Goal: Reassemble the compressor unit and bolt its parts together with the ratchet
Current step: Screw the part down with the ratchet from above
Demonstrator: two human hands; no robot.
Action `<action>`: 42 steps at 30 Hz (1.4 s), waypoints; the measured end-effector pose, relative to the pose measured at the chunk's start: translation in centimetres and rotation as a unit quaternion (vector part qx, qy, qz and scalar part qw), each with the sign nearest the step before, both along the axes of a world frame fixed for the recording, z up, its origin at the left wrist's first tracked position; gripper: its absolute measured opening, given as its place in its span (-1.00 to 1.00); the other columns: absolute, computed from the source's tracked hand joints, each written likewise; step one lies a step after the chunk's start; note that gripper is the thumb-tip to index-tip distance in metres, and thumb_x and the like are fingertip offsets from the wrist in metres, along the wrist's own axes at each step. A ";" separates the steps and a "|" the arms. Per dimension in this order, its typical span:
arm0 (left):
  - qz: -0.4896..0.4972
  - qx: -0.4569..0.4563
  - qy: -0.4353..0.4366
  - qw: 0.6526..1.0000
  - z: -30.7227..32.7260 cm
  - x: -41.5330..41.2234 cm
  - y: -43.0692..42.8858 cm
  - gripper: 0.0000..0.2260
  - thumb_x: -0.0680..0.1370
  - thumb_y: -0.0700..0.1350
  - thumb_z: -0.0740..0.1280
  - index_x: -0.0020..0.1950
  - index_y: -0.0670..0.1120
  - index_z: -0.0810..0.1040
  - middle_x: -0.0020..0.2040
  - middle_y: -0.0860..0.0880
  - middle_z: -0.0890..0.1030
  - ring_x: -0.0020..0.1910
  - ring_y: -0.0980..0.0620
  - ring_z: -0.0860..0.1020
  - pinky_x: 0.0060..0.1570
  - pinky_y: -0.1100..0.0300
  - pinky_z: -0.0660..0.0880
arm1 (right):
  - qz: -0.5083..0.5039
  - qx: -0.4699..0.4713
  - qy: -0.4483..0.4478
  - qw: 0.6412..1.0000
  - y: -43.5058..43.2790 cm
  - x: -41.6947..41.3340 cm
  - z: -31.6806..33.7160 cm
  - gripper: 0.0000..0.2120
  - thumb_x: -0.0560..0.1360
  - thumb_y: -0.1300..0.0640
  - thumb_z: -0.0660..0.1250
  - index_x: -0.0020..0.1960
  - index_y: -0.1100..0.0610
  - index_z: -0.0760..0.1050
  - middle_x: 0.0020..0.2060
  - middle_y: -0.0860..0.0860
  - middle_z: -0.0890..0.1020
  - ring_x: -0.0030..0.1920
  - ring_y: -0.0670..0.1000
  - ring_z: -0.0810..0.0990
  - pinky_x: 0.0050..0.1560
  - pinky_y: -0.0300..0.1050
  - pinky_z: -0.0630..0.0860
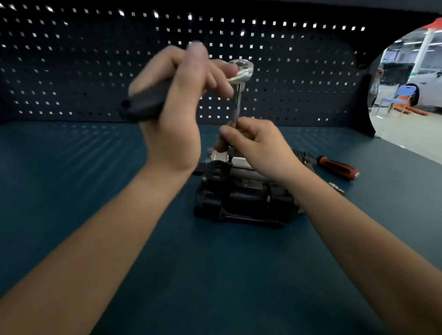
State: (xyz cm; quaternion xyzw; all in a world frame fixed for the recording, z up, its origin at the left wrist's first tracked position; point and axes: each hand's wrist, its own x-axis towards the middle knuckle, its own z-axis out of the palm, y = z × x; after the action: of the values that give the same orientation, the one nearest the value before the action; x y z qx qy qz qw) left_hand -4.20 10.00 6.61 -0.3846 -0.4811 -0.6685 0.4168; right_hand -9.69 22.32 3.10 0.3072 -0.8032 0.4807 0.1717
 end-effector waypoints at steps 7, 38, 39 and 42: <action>-0.388 0.196 -0.244 0.867 4.7 -5.4 -1.9 -0.63 0.53 -0.05 0.13 -0.43 -0.16 0.43 -0.66 0.06 0.28 -0.64 0.10 0.37 -0.50 0.28 0.41 | -0.002 0.002 -0.020 1.000 0.5 0.4 -0.1 -0.76 0.57 0.06 0.22 -0.24 -0.02 0.54 -0.20 0.10 0.68 -0.08 0.24 0.59 0.02 0.21 0.51; -0.343 0.218 -0.287 0.868 4.6 -6.3 -1.6 -0.62 0.57 -0.04 0.13 -0.37 -0.17 0.49 -0.66 0.08 0.29 -0.63 0.14 0.37 -0.47 0.30 0.44 | -0.051 -0.014 0.078 0.996 0.0 -0.1 -1.7 -0.86 0.50 0.22 0.35 -0.10 0.31 0.59 -0.26 0.12 0.67 -0.21 0.02 0.61 -0.13 -0.18 0.51; -0.331 0.217 -0.277 0.876 3.9 -5.5 -1.9 -0.66 0.56 -0.06 0.13 -0.37 -0.16 0.45 -0.65 0.08 0.28 -0.61 0.13 0.37 -0.45 0.30 0.44 | -0.056 -0.029 0.081 0.995 -0.2 0.1 -1.9 -0.86 0.50 0.23 0.35 -0.11 0.33 0.59 -0.28 0.14 0.65 -0.23 0.05 0.60 -0.16 -0.15 0.49; -0.321 0.165 -0.193 0.912 2.0 -2.1 -1.6 -0.72 0.52 -0.13 0.14 -0.37 -0.13 0.45 -0.59 0.04 0.34 -0.49 0.06 0.47 -0.28 0.20 0.51 | -0.066 -0.054 0.094 0.992 -0.6 0.3 -2.3 -0.90 0.48 0.25 0.36 -0.15 0.28 0.62 -0.33 0.09 0.64 -0.29 -0.03 0.57 -0.21 -0.18 0.48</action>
State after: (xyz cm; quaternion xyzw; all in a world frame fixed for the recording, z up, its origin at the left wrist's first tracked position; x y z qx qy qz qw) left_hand -6.33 8.43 8.57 -0.3076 -0.2855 -0.8974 0.1360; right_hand -9.39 21.74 0.79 0.2875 -0.7751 0.4797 0.2942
